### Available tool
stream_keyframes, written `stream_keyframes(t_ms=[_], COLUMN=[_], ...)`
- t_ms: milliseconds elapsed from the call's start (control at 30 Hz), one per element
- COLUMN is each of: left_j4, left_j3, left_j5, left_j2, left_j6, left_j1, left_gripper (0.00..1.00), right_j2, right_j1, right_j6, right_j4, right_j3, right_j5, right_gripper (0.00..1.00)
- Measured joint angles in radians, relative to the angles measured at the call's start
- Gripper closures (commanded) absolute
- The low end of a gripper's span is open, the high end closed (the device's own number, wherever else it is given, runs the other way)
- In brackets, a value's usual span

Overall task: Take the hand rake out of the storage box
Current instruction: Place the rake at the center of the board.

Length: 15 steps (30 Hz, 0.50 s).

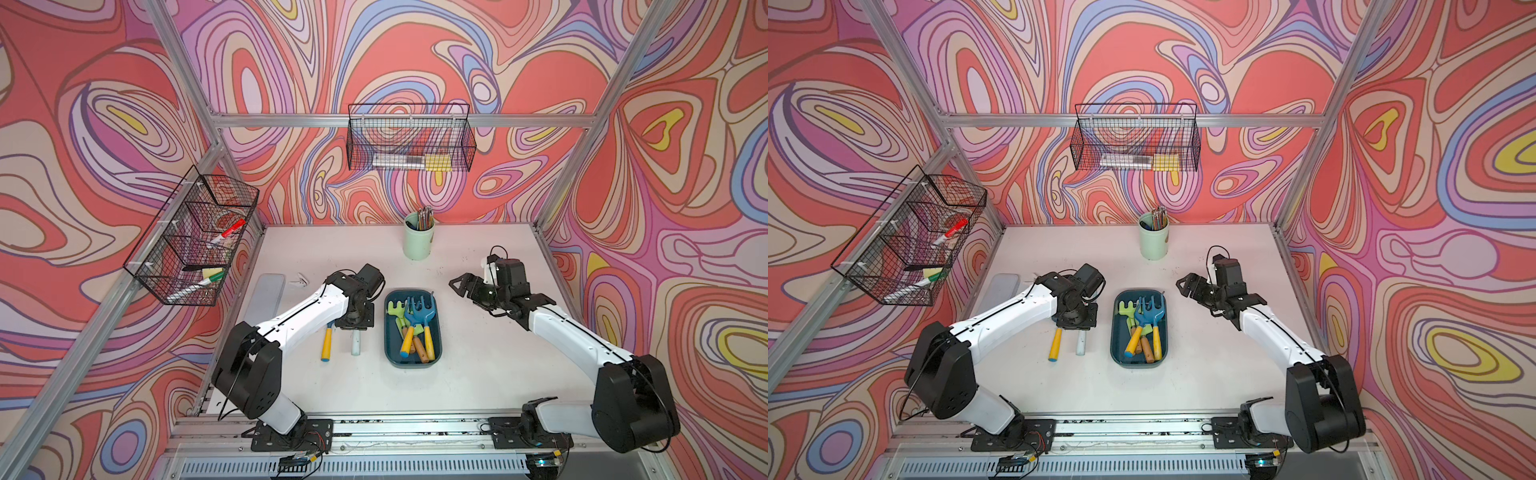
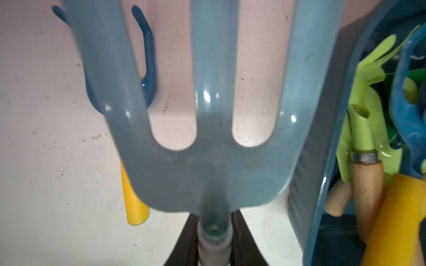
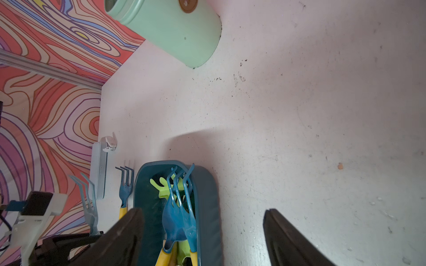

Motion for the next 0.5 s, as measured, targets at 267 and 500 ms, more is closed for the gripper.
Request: stream_keyframes(t_ms=[267,500], left_j4=[0.080,0.115], left_j3=[-0.036,-0.046], left_j5=[0.033,0.063], left_j2=[0.113,0.138], left_j6=[0.003,0.007], left_j1=[0.022,0.059], left_gripper=[0.95,0.95], right_j2=[0.000,0.000], right_j1=[0.002,0.002], right_j6=[-0.008,-0.008], right_j4=[-0.017,-0.022], right_j3=[0.000,0.000], right_j5=[0.003,0.004], right_gripper=[0.17,0.17])
